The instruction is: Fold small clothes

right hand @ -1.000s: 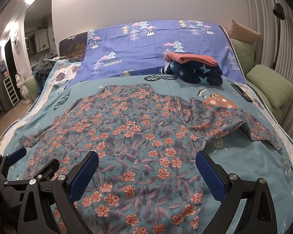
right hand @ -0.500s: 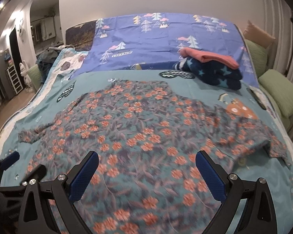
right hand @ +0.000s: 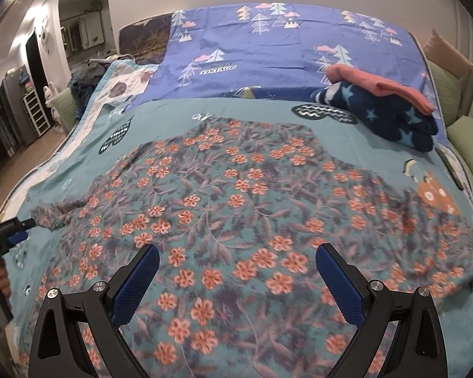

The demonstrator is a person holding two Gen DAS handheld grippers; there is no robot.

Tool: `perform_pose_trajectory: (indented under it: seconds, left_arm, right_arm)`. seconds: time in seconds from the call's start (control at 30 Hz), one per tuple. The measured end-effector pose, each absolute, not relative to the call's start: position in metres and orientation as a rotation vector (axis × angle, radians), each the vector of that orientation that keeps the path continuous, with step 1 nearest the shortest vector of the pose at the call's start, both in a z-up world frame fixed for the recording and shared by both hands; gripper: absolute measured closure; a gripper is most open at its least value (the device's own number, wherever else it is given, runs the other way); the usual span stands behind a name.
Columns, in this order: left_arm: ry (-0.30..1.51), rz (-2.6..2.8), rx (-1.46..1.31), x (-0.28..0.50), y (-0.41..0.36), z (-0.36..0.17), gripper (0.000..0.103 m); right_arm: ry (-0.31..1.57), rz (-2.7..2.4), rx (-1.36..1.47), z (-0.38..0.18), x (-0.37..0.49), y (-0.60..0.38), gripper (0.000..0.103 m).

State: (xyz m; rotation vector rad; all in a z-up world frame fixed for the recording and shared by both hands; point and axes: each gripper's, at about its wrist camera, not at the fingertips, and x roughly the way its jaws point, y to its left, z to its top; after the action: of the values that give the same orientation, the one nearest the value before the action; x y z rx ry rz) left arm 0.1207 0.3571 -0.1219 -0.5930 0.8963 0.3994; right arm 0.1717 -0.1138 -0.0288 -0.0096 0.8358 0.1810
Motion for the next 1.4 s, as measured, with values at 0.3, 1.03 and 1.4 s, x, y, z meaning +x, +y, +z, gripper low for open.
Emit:
perform_pose_trajectory:
  seconds: [0.3, 1.03, 1.4]
  left_arm:
    - [0.897, 0.461, -0.948, 0.152, 0.421, -0.183, 0.055]
    - [0.574, 0.340, -0.629, 0.200, 0.372, -0.048, 0.100]
    - [0.457, -0.187, -0.160, 0.208, 0.136, 0.036, 0.099]
  right_arm:
    - [0.853, 0.206, -0.037, -0.042, 0.182, -0.100, 0.002]
    - [0.824, 0.188, -0.029, -0.039, 0.180, -0.101, 0.002]
    - [0.798, 0.119, 0.021, -0.029, 0.172, -0.131, 0.002]
